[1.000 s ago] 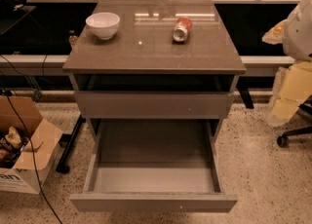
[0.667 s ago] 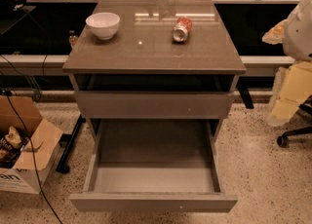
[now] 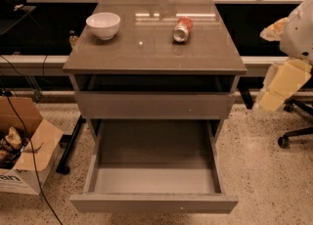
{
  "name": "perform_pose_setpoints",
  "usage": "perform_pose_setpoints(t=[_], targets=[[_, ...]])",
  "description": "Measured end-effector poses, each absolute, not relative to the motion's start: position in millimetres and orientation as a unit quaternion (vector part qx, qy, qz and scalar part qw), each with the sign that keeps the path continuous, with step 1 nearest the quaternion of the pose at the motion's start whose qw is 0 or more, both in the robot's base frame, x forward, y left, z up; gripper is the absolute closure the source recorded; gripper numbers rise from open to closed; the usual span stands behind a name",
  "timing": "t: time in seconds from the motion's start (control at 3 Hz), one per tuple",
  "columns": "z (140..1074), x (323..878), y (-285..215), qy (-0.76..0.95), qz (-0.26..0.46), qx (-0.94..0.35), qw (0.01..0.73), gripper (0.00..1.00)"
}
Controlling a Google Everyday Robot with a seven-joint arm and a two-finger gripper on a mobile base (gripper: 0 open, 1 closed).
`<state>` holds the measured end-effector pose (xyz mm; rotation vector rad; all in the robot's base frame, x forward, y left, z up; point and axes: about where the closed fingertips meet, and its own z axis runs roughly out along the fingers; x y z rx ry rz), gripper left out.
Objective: Place coke can into middle drawer
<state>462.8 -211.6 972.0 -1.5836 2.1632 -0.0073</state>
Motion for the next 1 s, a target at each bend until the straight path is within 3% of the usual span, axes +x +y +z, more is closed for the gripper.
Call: perform_pose_setpoints(t=[1.0], targets=[[958,563,-215,0.786,0.078,-0.500,0.355,0.00]])
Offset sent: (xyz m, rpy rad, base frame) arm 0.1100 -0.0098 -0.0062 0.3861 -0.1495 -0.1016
